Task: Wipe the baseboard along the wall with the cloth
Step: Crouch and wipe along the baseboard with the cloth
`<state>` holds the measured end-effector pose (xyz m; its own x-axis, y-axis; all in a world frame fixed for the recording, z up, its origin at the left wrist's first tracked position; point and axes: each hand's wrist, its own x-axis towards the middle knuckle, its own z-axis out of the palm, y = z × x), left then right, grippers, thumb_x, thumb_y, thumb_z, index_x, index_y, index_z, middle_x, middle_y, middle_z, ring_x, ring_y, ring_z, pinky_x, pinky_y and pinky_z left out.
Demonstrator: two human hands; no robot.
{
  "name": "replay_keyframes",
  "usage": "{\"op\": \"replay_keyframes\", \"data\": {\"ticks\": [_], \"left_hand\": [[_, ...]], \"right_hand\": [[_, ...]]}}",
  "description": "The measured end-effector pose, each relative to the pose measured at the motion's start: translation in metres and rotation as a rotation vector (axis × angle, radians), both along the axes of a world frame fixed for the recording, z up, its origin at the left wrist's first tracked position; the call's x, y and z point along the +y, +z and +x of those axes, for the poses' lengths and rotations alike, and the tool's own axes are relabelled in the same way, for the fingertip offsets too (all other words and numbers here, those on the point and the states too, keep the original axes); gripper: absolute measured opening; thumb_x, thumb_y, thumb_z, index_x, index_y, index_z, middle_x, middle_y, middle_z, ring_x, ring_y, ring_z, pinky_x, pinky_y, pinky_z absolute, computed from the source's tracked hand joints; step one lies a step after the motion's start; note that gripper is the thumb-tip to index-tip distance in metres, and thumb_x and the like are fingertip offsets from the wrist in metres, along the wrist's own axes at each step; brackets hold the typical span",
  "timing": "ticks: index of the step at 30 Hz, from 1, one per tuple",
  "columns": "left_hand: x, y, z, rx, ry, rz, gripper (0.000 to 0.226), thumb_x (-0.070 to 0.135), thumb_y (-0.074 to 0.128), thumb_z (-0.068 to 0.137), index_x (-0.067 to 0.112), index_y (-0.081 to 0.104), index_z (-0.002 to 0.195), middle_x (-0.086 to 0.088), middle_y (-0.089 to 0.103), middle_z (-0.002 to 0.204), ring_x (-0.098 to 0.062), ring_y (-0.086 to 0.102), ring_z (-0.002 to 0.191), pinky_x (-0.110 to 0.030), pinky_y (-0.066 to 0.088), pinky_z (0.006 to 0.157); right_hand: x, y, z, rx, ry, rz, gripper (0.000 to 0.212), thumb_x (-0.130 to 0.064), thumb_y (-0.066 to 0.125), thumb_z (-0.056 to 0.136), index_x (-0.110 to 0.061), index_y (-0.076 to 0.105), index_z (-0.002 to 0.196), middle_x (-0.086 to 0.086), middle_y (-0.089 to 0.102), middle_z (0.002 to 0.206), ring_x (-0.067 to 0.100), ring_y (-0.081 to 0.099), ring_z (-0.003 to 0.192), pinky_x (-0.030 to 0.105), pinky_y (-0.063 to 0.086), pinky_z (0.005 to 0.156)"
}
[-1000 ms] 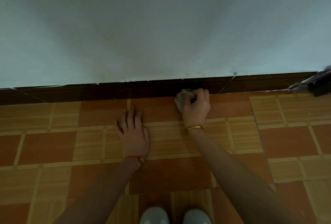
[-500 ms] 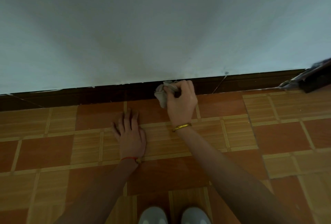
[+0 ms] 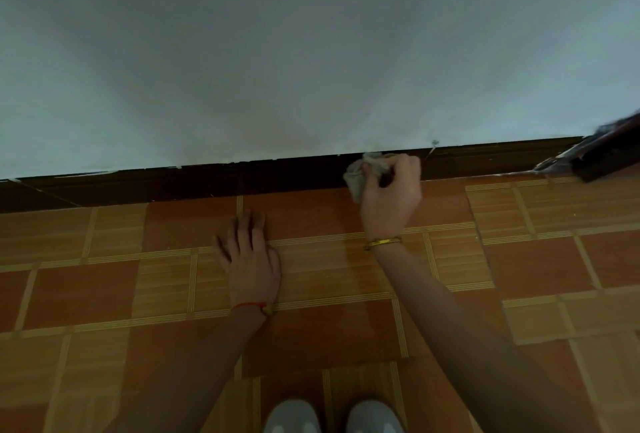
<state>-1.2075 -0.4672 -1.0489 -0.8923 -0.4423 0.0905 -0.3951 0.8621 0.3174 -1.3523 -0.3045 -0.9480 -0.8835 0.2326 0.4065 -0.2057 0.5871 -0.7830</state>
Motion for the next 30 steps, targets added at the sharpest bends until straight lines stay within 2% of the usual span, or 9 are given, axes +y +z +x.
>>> {"op": "replay_keyframes", "data": {"ticks": [2, 4, 10, 13, 16, 19, 21, 26, 30], "left_hand": [[0.0, -0.001, 0.0, 0.014, 0.009, 0.005, 0.055, 0.027, 0.033, 0.091, 0.014, 0.045, 0.143, -0.013, 0.043, 0.152, -0.035, 0.03, 0.144, -0.066, 0.014, 0.117], [0.0, -0.003, -0.002, 0.022, 0.023, 0.016, 0.055, 0.026, 0.034, 0.09, 0.015, 0.045, 0.143, -0.012, 0.043, 0.151, -0.034, 0.03, 0.144, -0.067, 0.014, 0.117], [0.019, 0.004, -0.01, 0.083, 0.032, 0.061, 0.051, 0.022, 0.035, 0.09, 0.015, 0.049, 0.138, -0.012, 0.047, 0.145, -0.034, 0.036, 0.139, -0.068, 0.017, 0.115], [0.04, 0.005, -0.018, 0.091, -0.042, 0.075, 0.051, 0.022, 0.036, 0.091, 0.016, 0.048, 0.14, -0.011, 0.046, 0.146, -0.032, 0.035, 0.14, -0.067, 0.016, 0.116], [0.055, 0.004, -0.028, 0.079, -0.104, 0.072, 0.051, 0.021, 0.038, 0.091, 0.016, 0.046, 0.141, -0.011, 0.045, 0.146, -0.032, 0.034, 0.14, -0.065, 0.013, 0.118], [0.064, 0.003, -0.037, 0.041, -0.114, 0.047, 0.052, 0.023, 0.039, 0.092, 0.017, 0.046, 0.142, -0.011, 0.046, 0.146, -0.033, 0.037, 0.139, -0.064, 0.013, 0.118], [0.065, 0.002, -0.04, 0.024, -0.118, 0.029, 0.052, 0.025, 0.037, 0.092, 0.016, 0.047, 0.142, -0.011, 0.046, 0.146, -0.034, 0.038, 0.139, -0.065, 0.015, 0.118], [0.064, 0.003, -0.038, 0.001, -0.131, 0.015, 0.052, 0.027, 0.035, 0.093, 0.015, 0.047, 0.142, -0.012, 0.044, 0.148, -0.035, 0.035, 0.14, -0.065, 0.013, 0.118], [0.065, 0.003, -0.038, -0.02, -0.133, 0.0, 0.052, 0.027, 0.036, 0.093, 0.015, 0.045, 0.143, -0.012, 0.043, 0.149, -0.034, 0.034, 0.141, -0.065, 0.014, 0.117]], "right_hand": [[0.0, 0.0, 0.0, -0.013, 0.055, 0.028, 0.023, 0.0, 0.072, 0.078, -0.009, 0.051, 0.075, 0.005, 0.053, 0.086, 0.003, 0.043, 0.074, 0.002, 0.036, 0.066], [0.011, 0.002, -0.005, -0.015, 0.016, 0.013, 0.023, -0.002, 0.072, 0.078, -0.009, 0.051, 0.075, 0.004, 0.052, 0.085, 0.003, 0.043, 0.073, 0.002, 0.035, 0.066], [0.08, 0.011, -0.039, -0.054, -0.342, -0.068, 0.019, -0.008, 0.073, 0.078, 0.0, 0.056, 0.081, 0.014, 0.058, 0.092, 0.012, 0.049, 0.078, -0.004, 0.033, 0.067], [0.083, 0.012, -0.039, -0.061, -0.299, -0.037, 0.018, -0.005, 0.071, 0.079, -0.005, 0.054, 0.08, 0.01, 0.055, 0.09, 0.01, 0.046, 0.075, -0.003, 0.034, 0.067], [0.055, 0.005, -0.022, -0.078, -0.1, 0.043, 0.023, -0.005, 0.071, 0.081, -0.013, 0.049, 0.079, 0.0, 0.049, 0.089, 0.004, 0.044, 0.074, 0.0, 0.037, 0.067], [0.036, -0.003, -0.011, -0.057, 0.056, 0.071, 0.021, -0.002, 0.072, 0.079, -0.008, 0.052, 0.077, 0.002, 0.05, 0.089, 0.005, 0.045, 0.075, 0.002, 0.037, 0.064], [0.043, -0.002, -0.015, -0.035, 0.024, 0.073, 0.021, -0.002, 0.072, 0.079, -0.006, 0.052, 0.077, 0.004, 0.052, 0.088, 0.004, 0.044, 0.074, 0.002, 0.036, 0.064], [0.099, 0.001, -0.045, -0.073, -0.307, 0.013, 0.019, -0.005, 0.073, 0.078, -0.002, 0.054, 0.078, 0.013, 0.058, 0.09, 0.015, 0.049, 0.076, -0.004, 0.033, 0.067], [0.098, -0.005, -0.043, -0.092, -0.247, 0.069, 0.018, -0.001, 0.07, 0.08, -0.003, 0.051, 0.078, 0.015, 0.054, 0.089, 0.011, 0.044, 0.073, -0.002, 0.034, 0.066]]}}
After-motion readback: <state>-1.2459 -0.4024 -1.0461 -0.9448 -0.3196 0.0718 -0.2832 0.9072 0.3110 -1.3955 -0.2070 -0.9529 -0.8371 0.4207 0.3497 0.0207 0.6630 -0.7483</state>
